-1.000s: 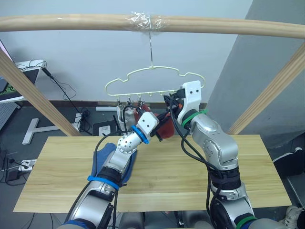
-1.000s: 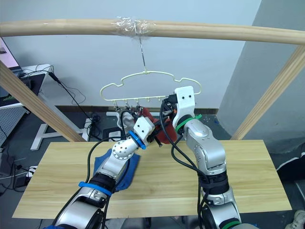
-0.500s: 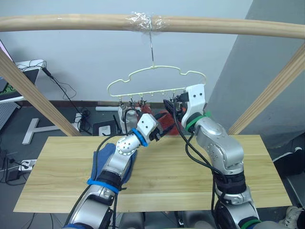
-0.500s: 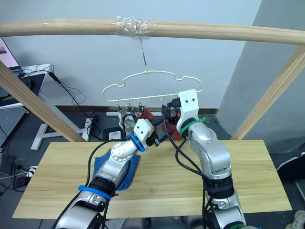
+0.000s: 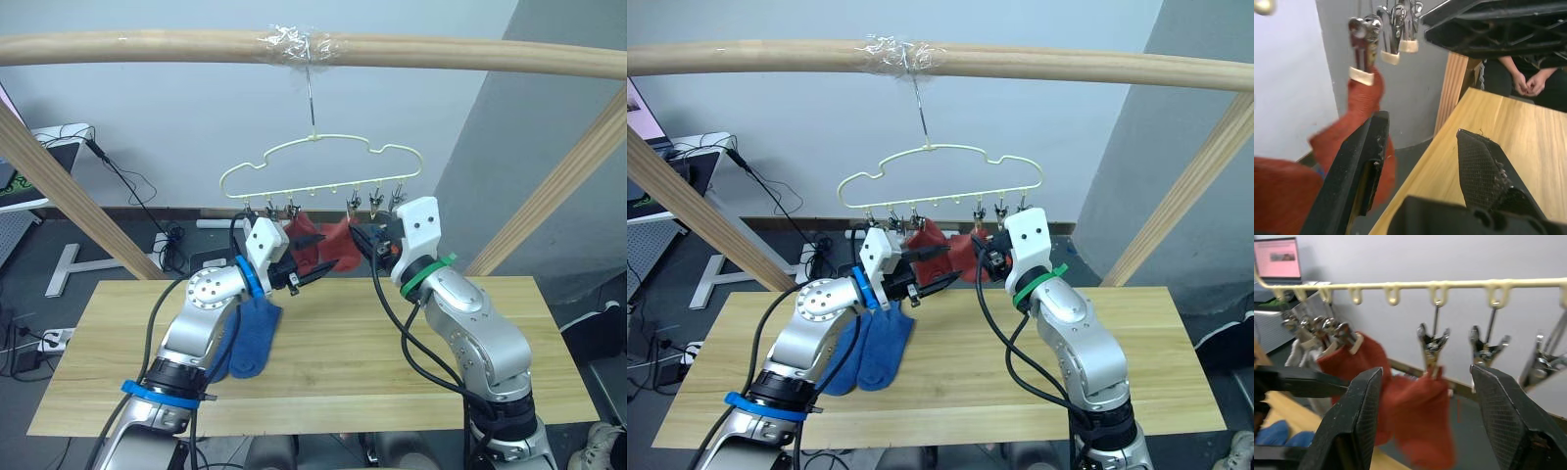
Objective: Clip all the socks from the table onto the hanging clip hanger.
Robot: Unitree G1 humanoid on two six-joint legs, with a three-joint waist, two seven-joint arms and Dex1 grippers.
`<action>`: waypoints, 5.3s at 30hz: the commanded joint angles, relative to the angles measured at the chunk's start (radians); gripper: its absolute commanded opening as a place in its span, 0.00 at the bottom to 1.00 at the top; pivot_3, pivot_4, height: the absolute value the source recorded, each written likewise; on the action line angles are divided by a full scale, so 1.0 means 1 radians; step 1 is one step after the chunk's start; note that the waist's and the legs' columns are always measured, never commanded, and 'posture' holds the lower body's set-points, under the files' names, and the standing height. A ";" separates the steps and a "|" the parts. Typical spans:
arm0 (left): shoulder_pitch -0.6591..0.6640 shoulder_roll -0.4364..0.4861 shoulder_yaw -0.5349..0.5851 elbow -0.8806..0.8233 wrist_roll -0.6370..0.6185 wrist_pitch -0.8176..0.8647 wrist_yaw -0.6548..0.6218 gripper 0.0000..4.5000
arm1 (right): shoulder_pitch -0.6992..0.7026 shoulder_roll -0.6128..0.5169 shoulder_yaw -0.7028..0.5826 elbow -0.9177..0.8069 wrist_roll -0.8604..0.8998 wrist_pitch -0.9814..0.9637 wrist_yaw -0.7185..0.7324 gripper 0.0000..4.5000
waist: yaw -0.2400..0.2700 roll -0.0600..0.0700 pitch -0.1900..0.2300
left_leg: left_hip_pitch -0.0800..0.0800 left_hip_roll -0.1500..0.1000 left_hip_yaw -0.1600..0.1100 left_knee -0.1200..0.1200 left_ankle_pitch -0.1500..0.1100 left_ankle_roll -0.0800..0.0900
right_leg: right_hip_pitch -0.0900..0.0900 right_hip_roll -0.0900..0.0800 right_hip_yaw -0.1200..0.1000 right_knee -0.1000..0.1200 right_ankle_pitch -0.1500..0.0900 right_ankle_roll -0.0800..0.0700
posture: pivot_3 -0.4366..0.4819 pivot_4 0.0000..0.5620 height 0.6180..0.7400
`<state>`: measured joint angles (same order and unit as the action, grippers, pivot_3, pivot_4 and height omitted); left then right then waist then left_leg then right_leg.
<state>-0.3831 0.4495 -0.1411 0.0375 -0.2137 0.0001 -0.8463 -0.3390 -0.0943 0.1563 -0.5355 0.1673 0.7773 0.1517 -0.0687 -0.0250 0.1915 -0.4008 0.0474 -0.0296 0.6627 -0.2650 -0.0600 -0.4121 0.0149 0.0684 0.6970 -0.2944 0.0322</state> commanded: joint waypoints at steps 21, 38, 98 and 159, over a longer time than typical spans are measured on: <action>-0.058 0.021 0.033 -0.043 -0.015 0.020 -0.039 0.58 | -0.149 0.101 -0.080 0.230 -0.062 -0.123 -0.115 0.53 | 0.008 0.000 0.000 | 0.000 0.000 0.001 0.000 0.000 0.000 | 0.000 0.000 0.000 -0.001 0.002 -0.004 | 0.43 0.32 0.75; -0.077 0.023 0.045 -0.099 -0.048 0.079 -0.040 0.58 | -0.221 0.151 -0.066 0.328 -0.071 -0.175 -0.116 0.53 | 0.010 0.000 0.000 | 0.000 0.000 0.001 0.000 0.000 0.000 | -0.001 0.000 0.001 0.000 0.002 -0.004 | 0.44 0.32 0.75; -0.023 0.114 -0.090 0.500 0.294 0.048 -0.085 0.00 | -0.222 0.162 -0.066 0.298 -0.065 -0.146 -0.098 0.00 | 0.011 0.000 0.003 | -0.002 0.001 0.001 -0.001 0.000 0.000 | -0.004 0.000 0.001 0.001 0.002 -0.004 | 0.43 0.34 0.75; -0.203 -0.216 -0.082 0.175 0.121 0.128 0.048 0.27 | -0.168 0.122 -0.043 0.228 -0.064 -0.089 -0.062 0.96 | 0.010 0.000 0.003 | -0.004 0.000 0.001 -0.001 0.000 0.000 | -0.004 0.000 0.001 0.000 0.002 -0.004 | 0.42 0.33 0.75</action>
<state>-0.5911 0.2279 -0.2137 0.2680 -0.0917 0.1534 -0.7796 -0.5120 0.0297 0.1047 -0.2416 0.1005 0.6915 0.0843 -0.0589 -0.0250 0.1944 -0.4043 0.0474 -0.0282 0.6621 -0.2650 -0.0600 -0.4163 0.0148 0.0693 0.6972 -0.2922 0.0281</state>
